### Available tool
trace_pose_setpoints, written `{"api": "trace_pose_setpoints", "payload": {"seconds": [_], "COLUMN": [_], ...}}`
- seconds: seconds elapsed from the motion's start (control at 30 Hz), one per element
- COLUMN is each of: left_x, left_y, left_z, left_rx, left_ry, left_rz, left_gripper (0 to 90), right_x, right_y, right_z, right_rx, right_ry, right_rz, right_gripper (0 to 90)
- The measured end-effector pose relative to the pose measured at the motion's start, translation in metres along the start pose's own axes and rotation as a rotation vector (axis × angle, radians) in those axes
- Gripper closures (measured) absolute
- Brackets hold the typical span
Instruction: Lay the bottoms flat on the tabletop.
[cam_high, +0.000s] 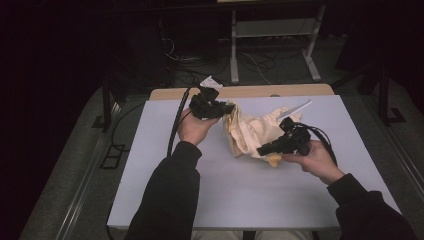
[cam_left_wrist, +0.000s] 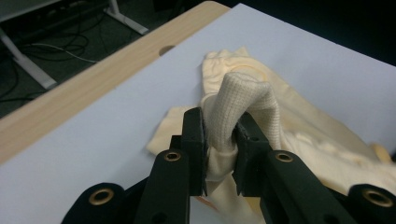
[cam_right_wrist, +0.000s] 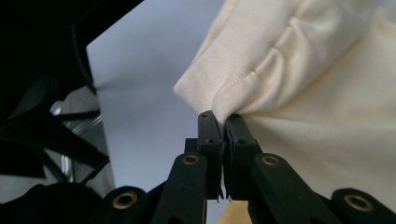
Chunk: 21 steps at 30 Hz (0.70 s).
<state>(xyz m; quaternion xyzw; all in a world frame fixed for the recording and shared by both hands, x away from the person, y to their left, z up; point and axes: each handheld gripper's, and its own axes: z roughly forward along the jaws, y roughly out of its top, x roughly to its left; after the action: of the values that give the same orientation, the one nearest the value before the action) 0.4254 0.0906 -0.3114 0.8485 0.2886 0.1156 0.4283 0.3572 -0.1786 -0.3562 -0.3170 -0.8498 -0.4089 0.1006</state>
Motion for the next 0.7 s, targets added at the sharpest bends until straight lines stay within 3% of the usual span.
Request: {"api": "trace_pose_setpoints", "payload": {"seconds": [0.23, 0.37, 0.57, 0.7], "left_x": [-0.005, -0.001, 0.003, 0.006], "left_y": [-0.049, -0.074, -0.101, -0.115], "left_z": [-0.001, -0.009, -0.015, -0.013], "left_rx": [0.034, 0.042, 0.051, 0.024], "left_ry": [-0.037, -0.039, -0.041, -0.058], "left_rz": [-0.038, -0.075, -0.12, -0.19], "left_gripper": [75.5, 75.5, 75.4, 75.3], "right_x": [0.033, 0.045, 0.047, 0.043], "right_y": [-0.009, -0.013, -0.021, -0.026], "right_z": [0.057, 0.086, 0.114, 0.124], "right_rx": [0.137, 0.188, 0.223, 0.229], "right_ry": [0.071, 0.089, 0.098, 0.102], "right_rz": [-0.071, -0.076, -0.068, -0.035], "right_gripper": [85.9, 85.9, 85.8, 85.1]}}
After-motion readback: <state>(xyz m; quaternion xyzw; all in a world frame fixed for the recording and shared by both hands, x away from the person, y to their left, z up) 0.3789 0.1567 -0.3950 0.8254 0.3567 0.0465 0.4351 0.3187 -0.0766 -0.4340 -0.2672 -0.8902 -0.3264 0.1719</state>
